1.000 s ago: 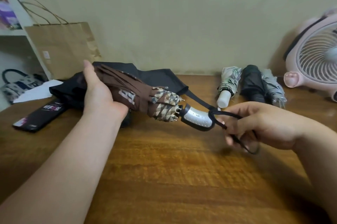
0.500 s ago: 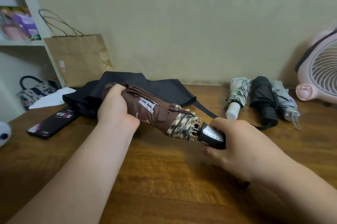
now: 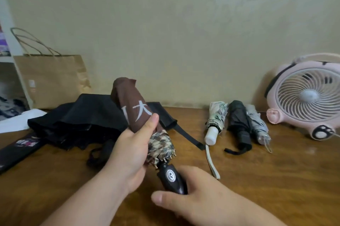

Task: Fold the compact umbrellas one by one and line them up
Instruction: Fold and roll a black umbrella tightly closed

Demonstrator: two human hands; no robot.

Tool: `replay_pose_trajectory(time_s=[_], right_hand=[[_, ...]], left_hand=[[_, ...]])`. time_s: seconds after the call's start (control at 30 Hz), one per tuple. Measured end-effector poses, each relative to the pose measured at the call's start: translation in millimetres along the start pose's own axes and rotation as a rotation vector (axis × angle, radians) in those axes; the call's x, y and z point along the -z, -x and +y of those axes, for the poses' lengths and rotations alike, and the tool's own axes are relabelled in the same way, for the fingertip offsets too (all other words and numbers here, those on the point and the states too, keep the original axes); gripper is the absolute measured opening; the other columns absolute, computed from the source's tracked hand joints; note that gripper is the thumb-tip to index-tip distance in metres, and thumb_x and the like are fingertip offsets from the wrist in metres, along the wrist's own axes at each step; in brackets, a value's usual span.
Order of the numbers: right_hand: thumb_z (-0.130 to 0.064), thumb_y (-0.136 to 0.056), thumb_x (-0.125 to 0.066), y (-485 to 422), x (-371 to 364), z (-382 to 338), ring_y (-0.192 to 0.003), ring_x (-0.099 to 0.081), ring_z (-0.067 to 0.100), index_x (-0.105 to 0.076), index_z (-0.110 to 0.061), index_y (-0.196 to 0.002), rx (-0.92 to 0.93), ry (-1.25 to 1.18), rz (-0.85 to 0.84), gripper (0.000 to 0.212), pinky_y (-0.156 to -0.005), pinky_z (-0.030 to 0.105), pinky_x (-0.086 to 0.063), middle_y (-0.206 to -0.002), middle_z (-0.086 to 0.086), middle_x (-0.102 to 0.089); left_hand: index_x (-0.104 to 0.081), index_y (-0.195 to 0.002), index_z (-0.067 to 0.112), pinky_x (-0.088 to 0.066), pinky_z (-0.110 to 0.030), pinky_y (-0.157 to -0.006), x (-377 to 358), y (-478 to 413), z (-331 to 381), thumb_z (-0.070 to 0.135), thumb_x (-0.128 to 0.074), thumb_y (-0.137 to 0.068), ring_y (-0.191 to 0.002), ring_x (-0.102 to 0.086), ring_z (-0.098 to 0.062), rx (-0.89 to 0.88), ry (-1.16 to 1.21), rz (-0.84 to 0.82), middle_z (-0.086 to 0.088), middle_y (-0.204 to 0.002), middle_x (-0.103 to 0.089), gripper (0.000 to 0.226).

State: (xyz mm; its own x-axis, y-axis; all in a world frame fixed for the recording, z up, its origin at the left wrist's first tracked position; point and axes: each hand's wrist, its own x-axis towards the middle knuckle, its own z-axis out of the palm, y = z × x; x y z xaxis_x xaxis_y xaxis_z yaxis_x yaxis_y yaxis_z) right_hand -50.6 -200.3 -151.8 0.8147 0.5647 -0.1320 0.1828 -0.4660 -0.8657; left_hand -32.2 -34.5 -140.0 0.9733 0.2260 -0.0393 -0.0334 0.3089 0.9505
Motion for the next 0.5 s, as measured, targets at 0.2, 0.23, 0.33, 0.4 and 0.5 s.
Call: replay_pose_trajectory(time_s=[0.2, 0.23, 0.33, 0.4, 0.5], right_hand=[[-0.052, -0.097, -0.059, -13.1, -7.4, 2.9, -0.05, -0.048, 0.02, -0.055, -0.016, -0.08, -0.041, -0.419, 0.162, 0.04, -0.045, 0.026, -0.037, -0.066, 0.006, -0.058], [-0.048, -0.1, -0.056, -17.9, -5.4, 1.0, -0.047, -0.044, 0.021, -0.054, -0.014, -0.079, -0.049, -0.463, 0.232, 0.04, -0.042, 0.024, -0.033, -0.064, 0.008, -0.055], [-0.05, -0.098, -0.055, -39.1, 15.3, -0.3, -0.037, -0.039, 0.022, -0.056, -0.01, -0.065, -0.14, -0.386, 0.43, 0.052, -0.042, 0.025, -0.032, -0.057, 0.014, -0.049], [-0.056, -0.096, -0.057, -55.9, 36.4, 3.5, -0.041, -0.045, 0.023, -0.058, -0.01, -0.066, -0.201, -0.296, 0.574, 0.055, -0.049, 0.032, -0.04, -0.053, 0.011, -0.049], [-0.058, -0.092, -0.057, -75.1, 56.5, 17.0, -0.069, -0.059, 0.024, -0.06, -0.008, -0.1, -0.181, -0.158, 0.777, 0.051, -0.072, 0.05, -0.056, -0.077, 0.007, -0.061]], left_hand=[[-0.058, -0.132, 0.043, -0.048, -0.037, -0.108, 16.7, -12.6, -10.7, 0.094, -0.049, -0.073, -0.115, -0.062, 0.0, -0.125, -0.561, -0.131, 0.022, -0.119, -0.069, 0.079], [-0.058, -0.132, 0.04, -0.051, -0.031, -0.101, 21.2, -17.2, -12.2, 0.082, -0.056, -0.081, -0.108, -0.063, 0.002, -0.202, -0.651, -0.07, 0.021, -0.114, -0.068, 0.067], [-0.066, -0.113, 0.035, -0.049, -0.015, -0.075, 34.0, -25.5, -4.9, 0.046, -0.069, -0.093, -0.093, -0.063, 0.002, -0.406, -0.926, 0.092, 0.02, -0.099, -0.067, 0.024], [-0.069, -0.097, 0.034, -0.051, -0.019, -0.07, 44.9, -29.4, 5.8, 0.046, -0.067, -0.094, -0.087, -0.063, -0.001, -0.376, -1.038, 0.137, 0.019, -0.09, -0.067, 0.013], [-0.071, -0.087, 0.026, -0.059, -0.034, -0.071, 62.5, -36.9, 18.7, 0.054, -0.063, -0.093, -0.077, -0.062, -0.008, -0.219, -1.298, 0.211, 0.008, -0.081, -0.069, 0.03]])
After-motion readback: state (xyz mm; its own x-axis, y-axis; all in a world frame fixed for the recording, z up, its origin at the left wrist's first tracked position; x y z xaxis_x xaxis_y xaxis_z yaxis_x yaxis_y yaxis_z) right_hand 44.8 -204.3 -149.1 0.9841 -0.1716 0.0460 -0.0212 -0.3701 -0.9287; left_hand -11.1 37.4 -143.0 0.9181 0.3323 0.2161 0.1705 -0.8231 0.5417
